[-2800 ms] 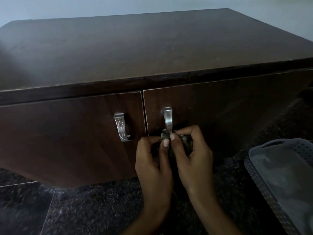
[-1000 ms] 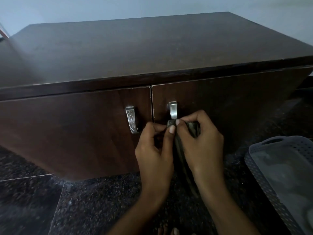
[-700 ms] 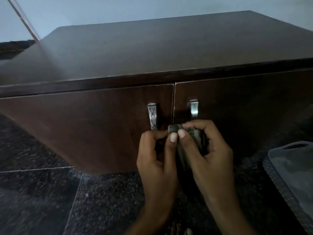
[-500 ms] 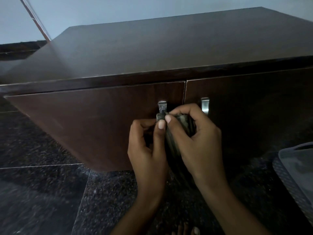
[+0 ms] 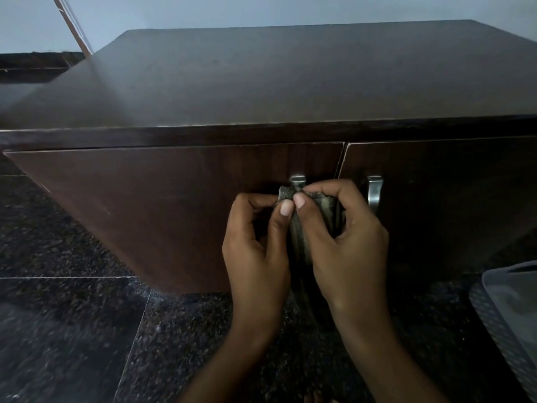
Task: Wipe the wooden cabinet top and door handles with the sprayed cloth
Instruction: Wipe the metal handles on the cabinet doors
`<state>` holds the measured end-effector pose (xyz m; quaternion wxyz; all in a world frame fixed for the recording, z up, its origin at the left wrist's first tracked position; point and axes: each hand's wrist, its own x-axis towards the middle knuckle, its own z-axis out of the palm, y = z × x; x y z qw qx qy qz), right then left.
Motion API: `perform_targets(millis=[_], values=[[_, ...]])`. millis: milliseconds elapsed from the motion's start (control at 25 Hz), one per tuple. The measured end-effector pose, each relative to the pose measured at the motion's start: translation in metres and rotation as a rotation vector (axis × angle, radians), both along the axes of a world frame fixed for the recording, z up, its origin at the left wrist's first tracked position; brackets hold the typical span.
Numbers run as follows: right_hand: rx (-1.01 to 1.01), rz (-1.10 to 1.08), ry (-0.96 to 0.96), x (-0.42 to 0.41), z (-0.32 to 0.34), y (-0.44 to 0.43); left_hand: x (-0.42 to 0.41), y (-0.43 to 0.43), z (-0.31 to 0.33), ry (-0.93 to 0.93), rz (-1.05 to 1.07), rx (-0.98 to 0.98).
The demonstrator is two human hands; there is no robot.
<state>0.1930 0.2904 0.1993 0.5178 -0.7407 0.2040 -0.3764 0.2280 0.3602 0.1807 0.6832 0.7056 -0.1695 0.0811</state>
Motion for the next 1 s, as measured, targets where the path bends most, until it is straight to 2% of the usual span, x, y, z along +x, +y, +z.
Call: perform_targets(millis=[160,400,680,1000], values=[[0.101,-0.006,0.030,0.000,0.004,0.000,-0.001,-0.001,0.000,0.011,0.006,-0.003],[-0.005,-0.015,0.087,0.007,0.022,-0.003,0.006,-0.002,0.008,0.011,-0.015,-0.012],[0.094,-0.037,0.232,0.003,0.023,-0.006,0.001,0.002,0.002,0.087,-0.026,-0.021],[0.007,-0.011,0.317,0.010,0.032,-0.015,0.009,0.000,0.008,0.126,-0.101,-0.067]])
